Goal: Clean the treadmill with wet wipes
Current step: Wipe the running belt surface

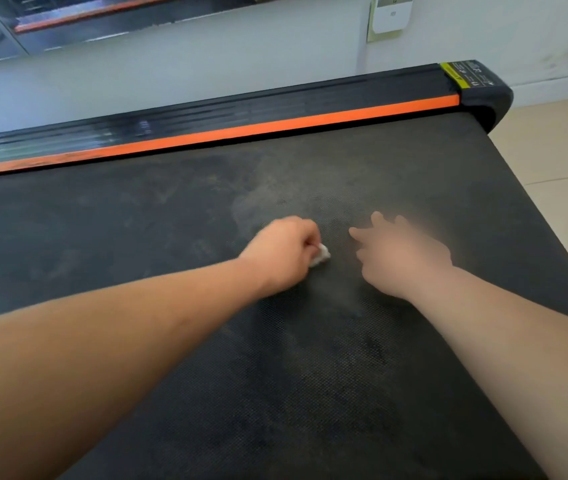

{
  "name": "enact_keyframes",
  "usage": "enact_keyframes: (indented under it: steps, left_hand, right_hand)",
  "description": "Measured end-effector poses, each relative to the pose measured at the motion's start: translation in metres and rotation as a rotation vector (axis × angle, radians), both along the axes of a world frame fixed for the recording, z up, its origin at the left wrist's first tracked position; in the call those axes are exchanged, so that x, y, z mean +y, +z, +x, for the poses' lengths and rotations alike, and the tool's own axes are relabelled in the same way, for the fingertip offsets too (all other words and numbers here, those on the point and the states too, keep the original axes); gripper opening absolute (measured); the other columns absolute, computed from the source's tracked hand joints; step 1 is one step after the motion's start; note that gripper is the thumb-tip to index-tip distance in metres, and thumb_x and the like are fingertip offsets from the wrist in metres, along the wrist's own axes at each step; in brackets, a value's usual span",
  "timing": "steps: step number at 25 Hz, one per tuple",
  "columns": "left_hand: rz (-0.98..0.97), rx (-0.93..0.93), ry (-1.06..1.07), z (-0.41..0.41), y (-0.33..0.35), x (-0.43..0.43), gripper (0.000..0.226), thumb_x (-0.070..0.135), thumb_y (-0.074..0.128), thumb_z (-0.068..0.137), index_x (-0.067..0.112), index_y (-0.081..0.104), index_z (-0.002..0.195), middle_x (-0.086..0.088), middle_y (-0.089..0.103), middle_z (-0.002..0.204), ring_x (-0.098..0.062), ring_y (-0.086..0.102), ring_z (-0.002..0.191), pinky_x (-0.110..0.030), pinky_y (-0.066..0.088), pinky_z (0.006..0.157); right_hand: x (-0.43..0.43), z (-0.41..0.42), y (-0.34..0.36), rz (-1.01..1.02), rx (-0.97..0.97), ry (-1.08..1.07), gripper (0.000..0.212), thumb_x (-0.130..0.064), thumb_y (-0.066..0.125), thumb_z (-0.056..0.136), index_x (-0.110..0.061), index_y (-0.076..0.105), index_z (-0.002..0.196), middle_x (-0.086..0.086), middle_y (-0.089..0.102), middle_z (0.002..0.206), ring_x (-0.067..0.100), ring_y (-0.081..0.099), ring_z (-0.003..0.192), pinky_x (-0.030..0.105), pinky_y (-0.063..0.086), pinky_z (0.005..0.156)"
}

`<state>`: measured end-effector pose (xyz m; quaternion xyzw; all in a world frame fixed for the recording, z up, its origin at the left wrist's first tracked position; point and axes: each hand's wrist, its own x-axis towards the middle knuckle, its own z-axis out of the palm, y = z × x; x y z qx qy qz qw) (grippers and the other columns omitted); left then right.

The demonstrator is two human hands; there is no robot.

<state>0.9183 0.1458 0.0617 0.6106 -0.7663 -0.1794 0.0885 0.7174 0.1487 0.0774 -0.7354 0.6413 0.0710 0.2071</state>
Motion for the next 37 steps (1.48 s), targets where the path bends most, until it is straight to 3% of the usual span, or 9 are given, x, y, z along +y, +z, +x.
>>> enact_keyframes:
  steps: [3, 8, 13, 17, 22, 26, 29, 32, 37]
  left_hand:
    - [-0.026, -0.010, 0.291, 0.022, -0.001, -0.008, 0.007, 0.028, 0.063, 0.092, 0.021, 0.065, 0.092, -0.002, 0.068, 0.100, -0.025, 0.063, 0.096, -0.037, 0.052, 0.086]
    - [0.061, 0.098, -0.120, -0.028, -0.001, 0.039, 0.008, 0.019, 0.062, 0.092, 0.019, 0.069, 0.092, 0.001, 0.068, 0.092, -0.019, 0.061, 0.086, -0.032, 0.052, 0.082]
    - [-0.022, -0.028, 0.154, 0.013, -0.004, 0.017, 0.011, 0.024, 0.058, 0.095, 0.020, 0.067, 0.092, -0.001, 0.066, 0.095, -0.026, 0.061, 0.092, -0.034, 0.050, 0.082]
    - [0.056, 0.065, -0.150, -0.023, -0.001, 0.050, 0.011, 0.026, 0.057, 0.095, 0.023, 0.066, 0.092, 0.006, 0.062, 0.092, -0.019, 0.059, 0.090, -0.035, 0.051, 0.082]
    - [0.023, 0.032, 0.255, 0.001, -0.003, 0.022, 0.014, 0.028, 0.059, 0.096, 0.019, 0.069, 0.094, -0.001, 0.068, 0.095, -0.026, 0.063, 0.092, -0.032, 0.051, 0.080]
    - [0.125, 0.026, -0.282, -0.072, 0.008, 0.072, 0.015, 0.022, 0.058, 0.095, 0.017, 0.071, 0.100, -0.005, 0.067, 0.104, -0.027, 0.064, 0.097, -0.038, 0.053, 0.085]
    - [0.021, -0.057, -0.061, -0.037, 0.006, 0.033, 0.013, 0.023, 0.058, 0.094, 0.017, 0.069, 0.093, -0.006, 0.067, 0.098, -0.032, 0.064, 0.095, -0.037, 0.052, 0.082]
    - [0.097, -0.059, 0.173, -0.029, 0.008, 0.035, 0.017, 0.028, 0.058, 0.097, 0.016, 0.065, 0.086, -0.004, 0.065, 0.093, -0.030, 0.062, 0.089, -0.035, 0.052, 0.077]
    - [0.183, -0.141, -0.260, -0.127, 0.015, 0.104, 0.013, 0.016, 0.058, 0.094, 0.016, 0.066, 0.104, -0.008, 0.061, 0.108, -0.031, 0.060, 0.102, -0.037, 0.048, 0.085]
  right_hand:
    - [-0.002, -0.007, -0.007, 0.041, -0.009, -0.010, 0.054, -0.042, 0.041, 0.105, -0.057, 0.022, 0.153, -0.014, 0.004, 0.170, 0.025, 0.007, 0.158, 0.053, 0.037, 0.110]
    - [-0.002, -0.003, -0.003, 0.033, 0.002, 0.016, 0.051, -0.039, 0.042, 0.105, -0.055, 0.027, 0.151, -0.013, 0.004, 0.170, 0.022, 0.000, 0.158, 0.050, 0.034, 0.112]
    - [0.001, -0.004, -0.002, 0.070, -0.016, 0.005, 0.052, -0.040, 0.042, 0.105, -0.054, 0.026, 0.153, -0.011, 0.001, 0.171, 0.026, -0.002, 0.158, 0.053, 0.026, 0.118]
    - [0.002, -0.002, 0.004, 0.080, -0.010, 0.000, 0.052, -0.041, 0.042, 0.106, -0.052, 0.025, 0.154, -0.008, -0.001, 0.171, 0.030, 0.002, 0.157, 0.051, 0.024, 0.119]
    - [0.001, -0.004, 0.005, 0.133, -0.006, -0.001, 0.056, -0.037, 0.040, 0.108, -0.054, 0.017, 0.156, -0.010, -0.007, 0.171, 0.032, -0.001, 0.158, 0.052, 0.021, 0.121]
    - [-0.004, -0.006, 0.002, 0.134, -0.081, -0.002, 0.064, -0.028, 0.040, 0.102, -0.058, 0.016, 0.154, -0.015, -0.007, 0.170, 0.029, 0.002, 0.158, 0.051, 0.026, 0.119]
    - [-0.003, -0.023, -0.001, 0.050, -0.231, -0.012, 0.059, -0.026, 0.046, 0.102, -0.049, 0.031, 0.155, -0.018, 0.007, 0.170, 0.015, 0.009, 0.157, 0.046, 0.026, 0.122]
    - [0.007, -0.056, -0.003, 0.008, -0.217, -0.004, 0.061, -0.038, 0.060, 0.098, -0.043, 0.037, 0.154, -0.012, 0.014, 0.170, 0.014, 0.011, 0.157, 0.046, 0.023, 0.125]
    - [0.030, -0.095, 0.013, 0.124, -0.002, 0.084, 0.104, -0.060, 0.081, 0.074, -0.046, 0.022, 0.158, -0.007, -0.003, 0.171, 0.015, -0.003, 0.158, 0.055, 0.028, 0.121]
